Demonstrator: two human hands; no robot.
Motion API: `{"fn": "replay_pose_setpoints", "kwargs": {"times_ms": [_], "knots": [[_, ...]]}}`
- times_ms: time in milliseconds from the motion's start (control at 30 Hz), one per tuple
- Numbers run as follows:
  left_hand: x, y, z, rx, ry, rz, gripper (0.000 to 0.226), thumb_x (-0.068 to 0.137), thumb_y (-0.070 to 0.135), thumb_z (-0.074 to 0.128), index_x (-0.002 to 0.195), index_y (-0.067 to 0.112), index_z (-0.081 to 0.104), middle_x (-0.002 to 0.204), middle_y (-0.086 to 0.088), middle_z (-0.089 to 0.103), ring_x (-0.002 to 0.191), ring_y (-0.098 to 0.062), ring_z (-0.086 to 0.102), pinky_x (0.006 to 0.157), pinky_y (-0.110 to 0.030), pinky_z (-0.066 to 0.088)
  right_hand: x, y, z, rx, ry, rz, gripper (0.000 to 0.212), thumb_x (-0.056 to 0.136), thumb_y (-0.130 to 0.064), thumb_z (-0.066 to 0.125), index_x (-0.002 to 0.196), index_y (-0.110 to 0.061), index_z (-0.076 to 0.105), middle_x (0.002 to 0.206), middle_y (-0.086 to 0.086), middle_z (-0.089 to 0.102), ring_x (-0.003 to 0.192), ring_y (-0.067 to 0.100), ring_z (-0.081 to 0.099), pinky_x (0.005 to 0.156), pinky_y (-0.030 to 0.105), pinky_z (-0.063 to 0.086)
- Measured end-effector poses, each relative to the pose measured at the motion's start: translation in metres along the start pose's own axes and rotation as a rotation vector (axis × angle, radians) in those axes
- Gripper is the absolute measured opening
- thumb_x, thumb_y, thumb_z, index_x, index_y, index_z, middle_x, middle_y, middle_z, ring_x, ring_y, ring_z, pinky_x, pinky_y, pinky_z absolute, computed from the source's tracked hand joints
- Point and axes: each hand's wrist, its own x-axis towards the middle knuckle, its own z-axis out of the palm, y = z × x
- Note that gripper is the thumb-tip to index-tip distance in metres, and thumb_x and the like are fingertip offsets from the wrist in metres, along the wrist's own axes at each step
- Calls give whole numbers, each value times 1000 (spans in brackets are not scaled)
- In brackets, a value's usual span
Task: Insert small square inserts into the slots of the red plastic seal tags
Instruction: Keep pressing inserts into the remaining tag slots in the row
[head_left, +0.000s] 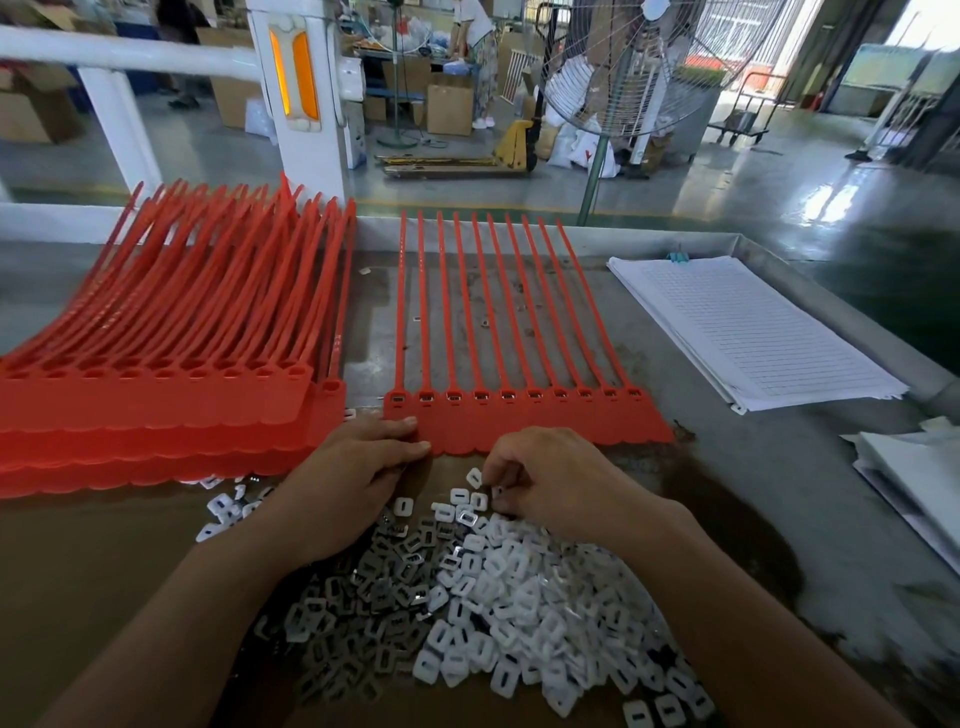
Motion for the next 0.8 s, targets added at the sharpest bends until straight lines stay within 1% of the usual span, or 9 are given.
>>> {"fn": "replay_pose_setpoints", "kwargs": {"times_ms": [100, 167, 267, 400, 467, 600, 667, 733, 800], "knots": [[0, 0, 0, 1, 2, 2, 39, 93, 13, 44, 128, 30, 50, 142, 16, 33, 131, 0, 20, 103, -11, 6, 1, 1, 0, 2, -9, -6, 15, 81, -17, 67, 96, -20, 66, 81, -15, 51, 80, 2, 49, 62, 9, 34], [0, 0, 1, -1, 8, 5, 39, 93, 12, 44, 127, 29, 51, 142, 16, 34, 130, 0, 20, 103, -11, 6, 1, 2, 0, 7, -1, -15, 12, 81, -17, 67, 92, -20, 66, 80, -15, 50, 79, 2, 49, 62, 8, 34], [0, -1, 1, -10, 17, 9, 38, 93, 12, 45, 126, 29, 52, 141, 16, 35, 129, 1, 21, 102, -9, 6, 0, 4, 1, 40, 19, -23, 8, 78, -16, 69, 81, -21, 63, 80, -15, 53, 76, 1, 50, 63, 10, 37], [0, -1, 2, -11, 18, 13, 38, 93, 11, 45, 126, 28, 52, 141, 14, 35, 130, 0, 22, 102, -9, 6, -1, 7, -1, 183, 73, -14, 17, 76, -14, 72, 73, -27, 61, 67, -17, 57, 64, -9, 53, 64, 8, 43], [0, -1, 2, -12, 20, 14, 38, 93, 12, 45, 126, 28, 52, 142, 15, 35, 129, 1, 21, 102, -9, 6, -1, 8, -6, 255, 100, -9, 22, 78, -14, 71, 71, -33, 61, 70, -16, 61, 66, -9, 55, 68, 8, 46], [0, -1, 2, -21, 12, 17, 38, 93, 13, 44, 127, 28, 51, 142, 16, 34, 129, 2, 20, 101, -7, 5, 4, 7, -15, 328, 106, 6, 21, 81, -14, 67, 71, -32, 62, 71, -15, 65, 68, -8, 59, 69, 11, 49], [0, 0, 2, -23, 16, 18, 38, 93, 13, 44, 127, 28, 51, 142, 15, 34, 130, 1, 21, 103, -9, 6, 11, 5, -16, 325, 98, 38, 22, 83, -15, 64, 71, -32, 61, 70, -13, 65, 68, -5, 61, 69, 15, 51], [0, 0, 2, -22, 20, 21, 38, 93, 13, 44, 127, 28, 51, 142, 15, 34, 130, 1, 21, 103, -11, 7, 19, 3, -16, 313, 93, 58, 22, 85, -15, 62, 70, -31, 59, 68, -12, 64, 66, -1, 60, 64, 14, 49], [0, 0, 1, -21, 13, 25, 39, 93, 12, 44, 128, 28, 50, 143, 15, 32, 130, 1, 19, 102, -10, 6, 29, -1, -16, 294, 95, 60, 20, 86, -16, 61, 71, -29, 59, 67, -14, 61, 63, 0, 58, 57, 9, 44]]}}
